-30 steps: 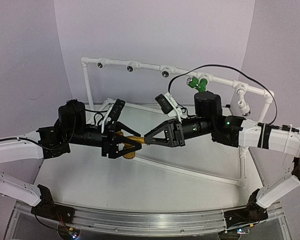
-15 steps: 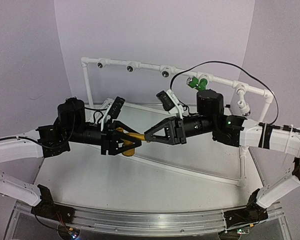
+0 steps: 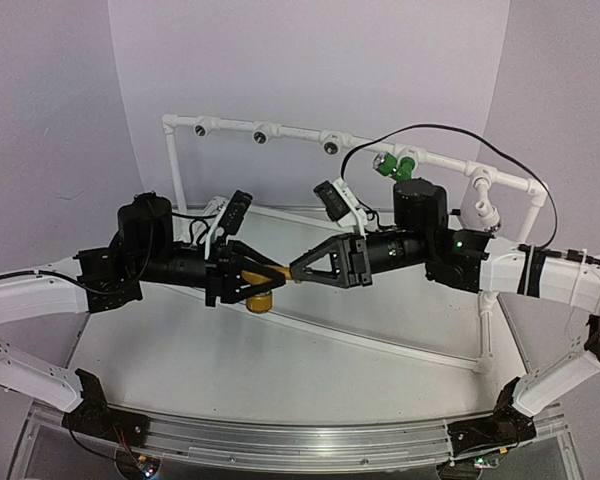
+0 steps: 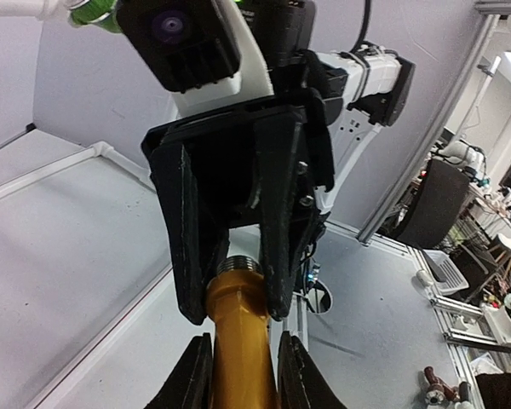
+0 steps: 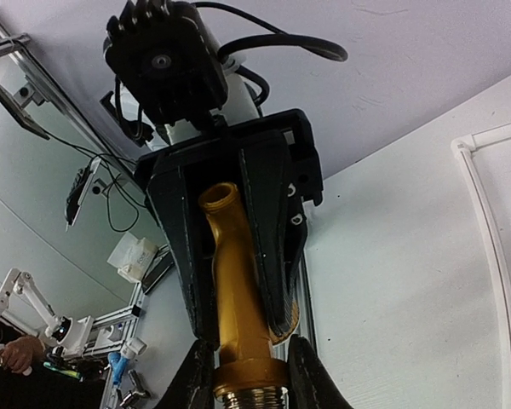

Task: Install the water faucets
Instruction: Pass from the right arm to the left, then move the pipe with the faucet installed to the center of the board.

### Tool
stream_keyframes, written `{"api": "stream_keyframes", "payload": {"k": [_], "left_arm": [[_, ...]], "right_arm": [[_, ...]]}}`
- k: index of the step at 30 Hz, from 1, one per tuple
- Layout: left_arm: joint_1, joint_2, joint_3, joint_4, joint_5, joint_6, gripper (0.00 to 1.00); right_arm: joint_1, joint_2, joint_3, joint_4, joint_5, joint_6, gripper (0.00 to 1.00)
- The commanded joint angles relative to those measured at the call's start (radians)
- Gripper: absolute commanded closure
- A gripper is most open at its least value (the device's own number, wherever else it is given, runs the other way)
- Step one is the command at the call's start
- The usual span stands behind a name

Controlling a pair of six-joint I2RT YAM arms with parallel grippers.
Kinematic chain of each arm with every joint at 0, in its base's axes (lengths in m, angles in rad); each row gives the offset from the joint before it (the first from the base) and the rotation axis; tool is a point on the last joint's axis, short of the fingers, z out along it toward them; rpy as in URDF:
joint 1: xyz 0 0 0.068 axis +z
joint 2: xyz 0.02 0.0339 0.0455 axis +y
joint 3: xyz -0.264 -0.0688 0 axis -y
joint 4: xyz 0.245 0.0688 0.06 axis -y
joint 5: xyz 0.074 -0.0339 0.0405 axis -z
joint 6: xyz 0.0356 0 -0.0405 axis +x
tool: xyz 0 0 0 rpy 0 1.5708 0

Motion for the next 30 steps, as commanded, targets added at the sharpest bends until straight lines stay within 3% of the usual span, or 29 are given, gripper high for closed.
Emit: {"api": "stream_keyframes", "payload": {"k": [1, 4, 6, 13, 19, 23, 28, 30], "left_arm": [[0.009, -0.046, 0.036, 0.022, -0.244, -0.139, 1.0], [0.013, -0.085, 0.015, 0.022, -0.304, -0.271, 1.0], [0.014, -0.104, 0.001, 0.02, -0.335, -0.358, 1.0], [0.031, -0.12, -0.002, 0.015, -0.375, -0.631, 1.0], [0.051, -0.106, 0.008, 0.016, -0.422, -0.771, 1.0], [0.065, -0.083, 0.008, 0.015, -0.442, -0.837, 1.0], [0.077, -0.04, 0.015, 0.017, -0.46, -0.923, 1.0], [0.079, -0.023, 0.022, 0.018, -0.462, -0.937, 1.0]], "right_arm": [[0.007, -0.034, 0.084, -0.212, 0.231, -0.15, 0.41], [0.007, -0.085, 0.136, -0.411, 0.411, -0.27, 0.12], [0.007, -0.114, 0.195, -0.514, 0.493, -0.353, 0.03], [0.007, -0.09, 0.565, -0.815, 0.784, -0.656, 0.02], [0.003, 0.031, 0.81, -0.9, 1.15, -0.868, 0.06], [-0.071, 0.108, 0.943, -0.904, 1.221, -0.936, 0.34], [-0.18, 0.182, 1.053, -0.959, 1.228, -0.997, 0.2], [-0.243, 0.186, 1.044, -0.962, 1.214, -1.02, 0.1]]}}
